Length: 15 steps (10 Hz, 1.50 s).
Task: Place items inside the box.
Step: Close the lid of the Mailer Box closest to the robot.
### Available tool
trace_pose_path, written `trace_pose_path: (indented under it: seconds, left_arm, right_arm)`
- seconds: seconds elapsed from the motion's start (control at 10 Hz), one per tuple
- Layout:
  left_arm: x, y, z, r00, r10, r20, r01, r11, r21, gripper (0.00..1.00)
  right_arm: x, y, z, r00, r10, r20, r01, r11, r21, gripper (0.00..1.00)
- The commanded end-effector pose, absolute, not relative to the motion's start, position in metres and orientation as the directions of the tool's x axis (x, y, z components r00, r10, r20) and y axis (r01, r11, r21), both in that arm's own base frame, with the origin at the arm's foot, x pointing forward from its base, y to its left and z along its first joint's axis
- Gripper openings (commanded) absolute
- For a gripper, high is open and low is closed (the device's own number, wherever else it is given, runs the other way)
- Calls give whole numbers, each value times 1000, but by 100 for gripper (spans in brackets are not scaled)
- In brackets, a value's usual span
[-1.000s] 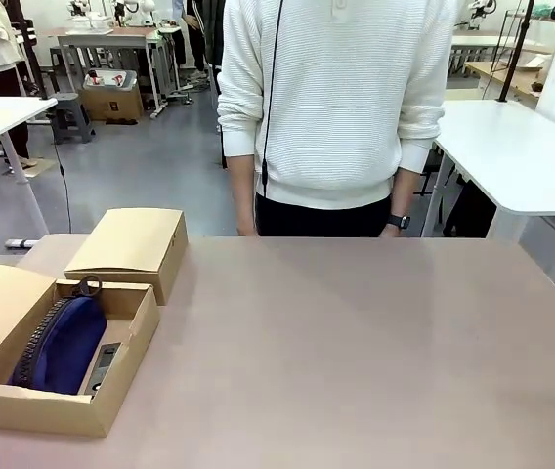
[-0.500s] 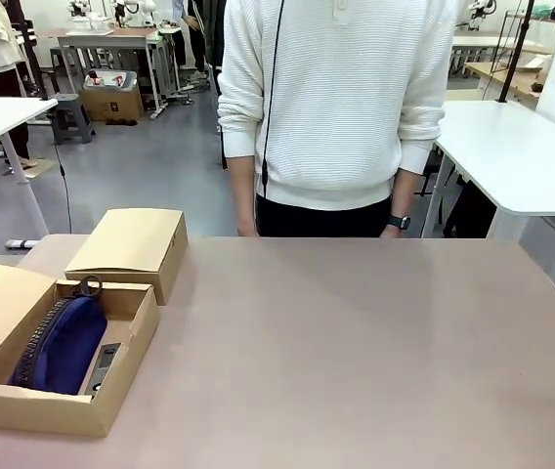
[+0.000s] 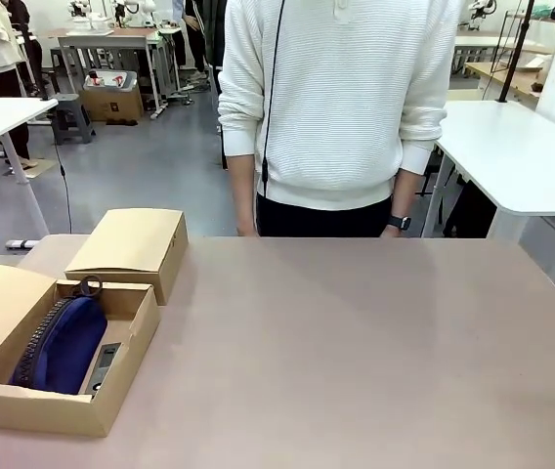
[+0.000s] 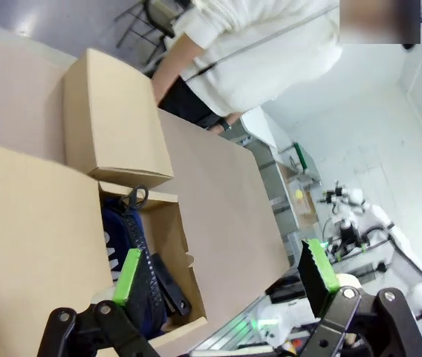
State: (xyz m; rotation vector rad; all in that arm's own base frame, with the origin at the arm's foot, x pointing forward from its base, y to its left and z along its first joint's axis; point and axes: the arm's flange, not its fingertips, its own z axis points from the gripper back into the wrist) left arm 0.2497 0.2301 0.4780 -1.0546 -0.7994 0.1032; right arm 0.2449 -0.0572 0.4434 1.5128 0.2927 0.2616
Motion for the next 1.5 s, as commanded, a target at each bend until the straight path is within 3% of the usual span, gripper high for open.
trace_pose_path:
  seconds: [0.0, 0.3, 0.4, 0.5, 0.7, 0.8, 0.9, 1.0, 1.4]
  left_arm:
    - [262, 248, 487, 577, 138, 805, 673, 479, -564, 100]
    - [296, 241, 522, 406, 88, 910, 713, 592, -375, 100]
    - [315, 229, 540, 327, 177, 928, 657, 664, -358, 100]
    - [284, 235, 522, 485, 54, 873, 700, 574, -425, 100]
    - [301, 235, 536, 413, 91, 906, 697, 609, -379, 100]
    - [305, 224, 530, 368, -65, 928, 781, 563, -270, 100]
    - [317, 227, 520, 61, -464, 884, 957, 278, 79, 100]
    - [322, 234, 497, -158, -523, 838, 975, 52, 217, 100]
    - [322, 255, 475, -296, -710, 639, 913, -14, 407, 100]
  right_arm:
    - [246, -54, 449, 940, 339, -39, 32, 27, 999, 100]
    - [246, -54, 449, 940, 339, -39, 32, 27, 999, 100]
    - [246, -54, 449, 940, 339, -39, 32, 27, 999, 100]
    - [246, -54, 449, 940, 339, -39, 32, 27, 999, 100]
    - [246, -54, 449, 940, 339, -39, 32, 27, 999, 100]
    - [246, -54, 449, 940, 339, -39, 32, 27, 999, 100]
    - [246, -54, 449, 940, 339, -39, 32, 27, 999, 100]
    - [246, -54, 449, 940, 339, -39, 32, 27, 999, 100]
    - [246, -54, 449, 940, 339, -39, 32, 27, 999, 100]
